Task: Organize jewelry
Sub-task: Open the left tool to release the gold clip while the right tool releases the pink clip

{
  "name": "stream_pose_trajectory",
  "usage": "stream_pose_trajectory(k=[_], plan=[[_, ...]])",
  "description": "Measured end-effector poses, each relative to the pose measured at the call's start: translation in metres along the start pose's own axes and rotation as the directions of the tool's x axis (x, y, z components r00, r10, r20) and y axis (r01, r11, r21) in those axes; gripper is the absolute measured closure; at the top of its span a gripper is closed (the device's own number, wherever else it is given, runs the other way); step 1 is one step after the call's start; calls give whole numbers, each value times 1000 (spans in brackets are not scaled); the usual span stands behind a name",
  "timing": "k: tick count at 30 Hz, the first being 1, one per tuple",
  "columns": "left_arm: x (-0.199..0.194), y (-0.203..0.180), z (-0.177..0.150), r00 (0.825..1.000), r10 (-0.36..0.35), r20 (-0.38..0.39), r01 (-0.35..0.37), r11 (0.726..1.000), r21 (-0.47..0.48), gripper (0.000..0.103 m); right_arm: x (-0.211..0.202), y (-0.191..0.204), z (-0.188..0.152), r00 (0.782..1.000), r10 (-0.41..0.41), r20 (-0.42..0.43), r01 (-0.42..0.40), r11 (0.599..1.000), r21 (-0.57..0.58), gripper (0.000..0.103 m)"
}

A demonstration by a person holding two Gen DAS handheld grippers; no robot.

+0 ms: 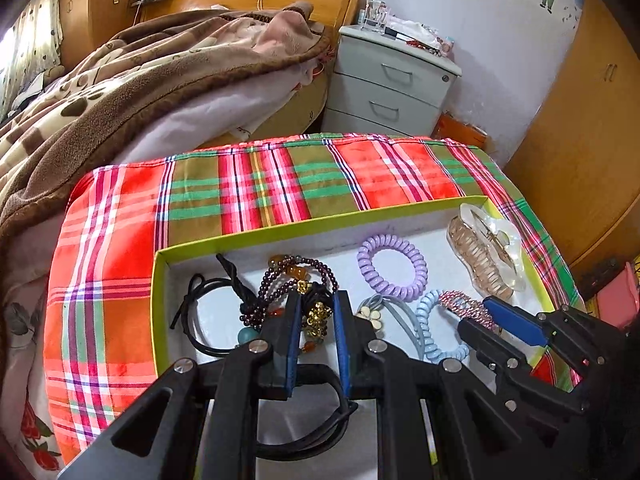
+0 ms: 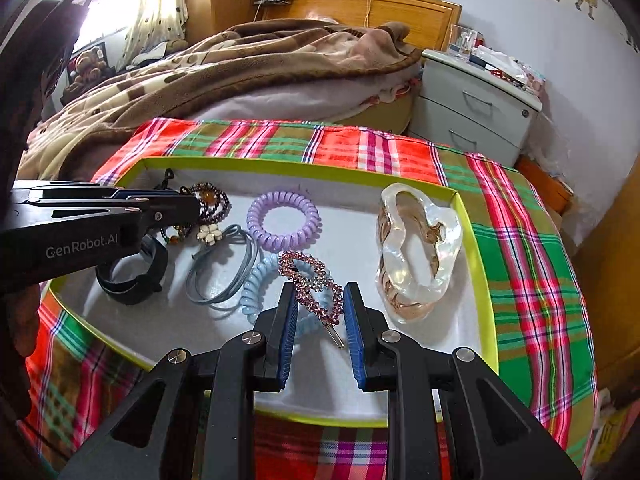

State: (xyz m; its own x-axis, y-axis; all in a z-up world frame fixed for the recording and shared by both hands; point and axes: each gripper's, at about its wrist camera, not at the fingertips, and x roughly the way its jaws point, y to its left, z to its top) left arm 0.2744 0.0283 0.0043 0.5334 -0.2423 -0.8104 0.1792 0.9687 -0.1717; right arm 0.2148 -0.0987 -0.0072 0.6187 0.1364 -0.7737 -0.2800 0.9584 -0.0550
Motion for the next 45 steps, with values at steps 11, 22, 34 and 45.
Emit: stream_pose_trajectory(k=[11, 22, 34, 45], plan=[[5, -1, -2, 1000, 2, -17, -2, 1000, -1, 86, 3, 1, -2, 1000, 1, -7, -1, 1000, -8, 79], [3, -1, -1, 999, 25, -23, -25, 1000, -2, 77, 1, -1, -1, 1000, 23, -5, -23, 1000, 10, 78], [-11, -4, -3, 999, 36, -2, -36, 999, -1, 72, -10, -2, 1, 999, 35, 29, -35, 999, 30, 69], [-45, -11, -16, 998, 52, 31, -52, 999, -14, 65, -38, 1, -5, 997, 30, 74, -34, 998, 57, 68]])
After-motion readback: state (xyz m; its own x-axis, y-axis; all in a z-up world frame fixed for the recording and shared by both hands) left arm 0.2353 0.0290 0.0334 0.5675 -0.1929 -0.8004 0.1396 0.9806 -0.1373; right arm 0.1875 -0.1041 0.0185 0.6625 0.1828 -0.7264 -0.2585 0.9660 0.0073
